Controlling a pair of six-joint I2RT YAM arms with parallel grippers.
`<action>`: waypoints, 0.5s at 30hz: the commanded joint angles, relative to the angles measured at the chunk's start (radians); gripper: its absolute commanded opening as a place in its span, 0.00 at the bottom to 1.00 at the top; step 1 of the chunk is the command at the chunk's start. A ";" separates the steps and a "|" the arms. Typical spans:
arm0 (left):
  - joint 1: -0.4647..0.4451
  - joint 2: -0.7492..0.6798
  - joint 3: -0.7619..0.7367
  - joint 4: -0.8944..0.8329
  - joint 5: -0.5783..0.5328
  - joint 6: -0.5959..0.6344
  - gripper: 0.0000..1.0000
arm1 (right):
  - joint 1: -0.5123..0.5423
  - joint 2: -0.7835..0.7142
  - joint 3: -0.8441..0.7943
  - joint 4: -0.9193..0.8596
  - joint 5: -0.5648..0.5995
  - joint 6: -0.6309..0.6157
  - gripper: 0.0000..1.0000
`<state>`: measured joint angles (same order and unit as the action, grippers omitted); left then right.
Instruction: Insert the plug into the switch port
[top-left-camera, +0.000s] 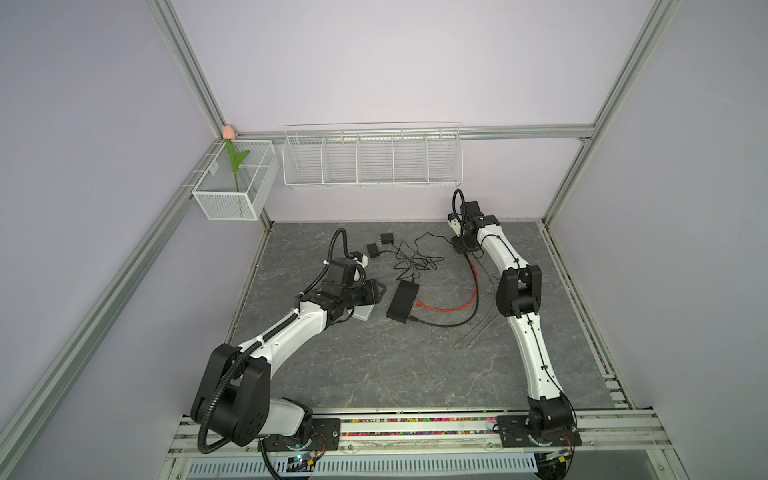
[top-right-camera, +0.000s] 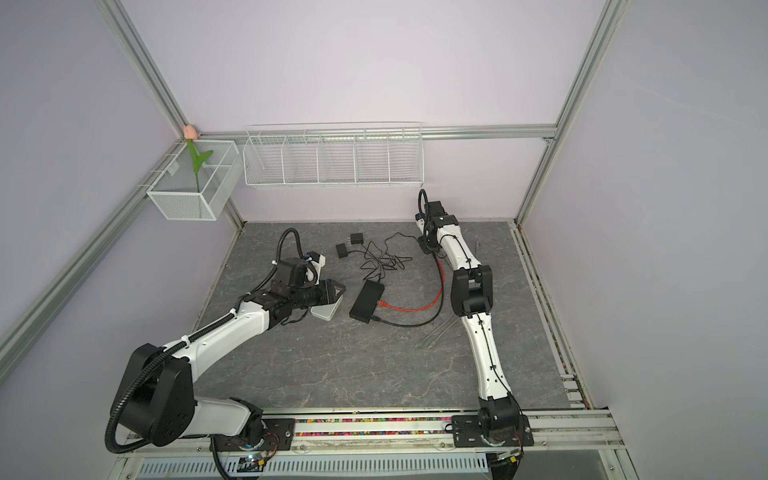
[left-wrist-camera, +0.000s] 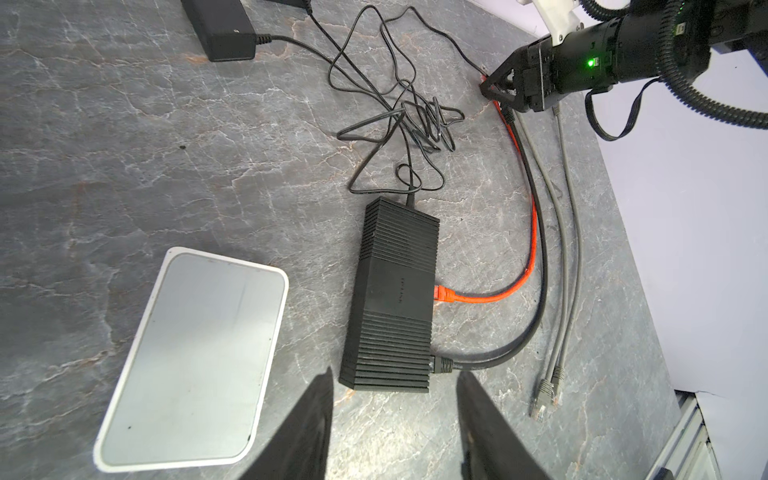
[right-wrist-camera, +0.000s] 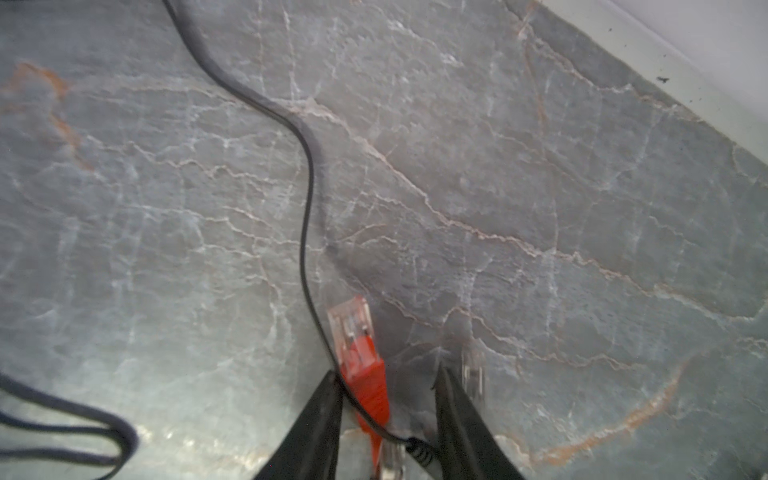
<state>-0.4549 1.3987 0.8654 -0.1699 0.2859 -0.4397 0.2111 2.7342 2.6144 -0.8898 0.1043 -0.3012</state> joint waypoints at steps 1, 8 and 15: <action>0.013 0.001 -0.011 0.006 0.007 0.010 0.48 | 0.002 0.024 0.018 0.013 -0.014 -0.065 0.31; 0.030 -0.006 -0.021 0.007 0.016 0.009 0.48 | 0.001 0.006 0.006 0.014 -0.052 -0.055 0.19; 0.034 -0.015 -0.029 0.006 0.016 0.010 0.48 | 0.031 -0.054 -0.042 0.018 -0.016 -0.083 0.20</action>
<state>-0.4271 1.3987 0.8490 -0.1696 0.2932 -0.4400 0.2180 2.7319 2.6003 -0.8715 0.0895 -0.3458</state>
